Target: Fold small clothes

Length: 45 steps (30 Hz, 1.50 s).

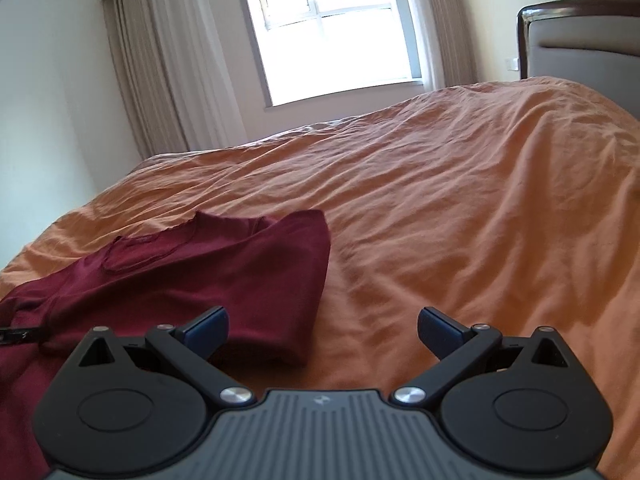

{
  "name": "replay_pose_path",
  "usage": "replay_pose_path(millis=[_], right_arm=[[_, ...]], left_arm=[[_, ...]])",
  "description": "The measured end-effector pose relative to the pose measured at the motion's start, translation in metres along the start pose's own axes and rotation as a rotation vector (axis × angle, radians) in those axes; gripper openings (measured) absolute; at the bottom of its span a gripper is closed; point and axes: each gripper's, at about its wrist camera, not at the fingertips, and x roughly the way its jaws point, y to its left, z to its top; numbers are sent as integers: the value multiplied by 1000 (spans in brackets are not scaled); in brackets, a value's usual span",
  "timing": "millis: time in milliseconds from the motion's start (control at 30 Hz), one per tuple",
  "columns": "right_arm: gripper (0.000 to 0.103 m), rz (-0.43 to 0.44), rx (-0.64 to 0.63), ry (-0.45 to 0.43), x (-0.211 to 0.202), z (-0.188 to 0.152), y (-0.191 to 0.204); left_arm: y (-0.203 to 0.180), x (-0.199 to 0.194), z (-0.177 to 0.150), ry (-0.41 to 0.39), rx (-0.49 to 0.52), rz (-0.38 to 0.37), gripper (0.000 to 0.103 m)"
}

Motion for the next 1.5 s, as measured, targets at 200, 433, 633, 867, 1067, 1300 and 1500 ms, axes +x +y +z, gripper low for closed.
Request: replay_pose_path(millis=[200,433,633,867,1067,1300,1500], right_arm=[[103,-125,-65,87,24,-6,1],[103,-23,-157,84,-3,-19,7],[103,-112,-158,35,12,-19,19],[103,-205,-63,46,13,-23,0],[103,-152,-67,22,-14,-22,-1],[103,-113,-75,19,1,-16,21],[103,-129,-76,17,2,-25,29]], left_arm=[[-8,6,2,19,41,29,1],[-1,14,-3,27,4,19,7],[8,16,-5,30,-41,-4,12],[7,19,-6,38,-40,2,13],[-1,10,-2,29,11,53,50],[9,-32,3,-30,-5,158,102],[55,-86,0,-30,-29,297,102]])
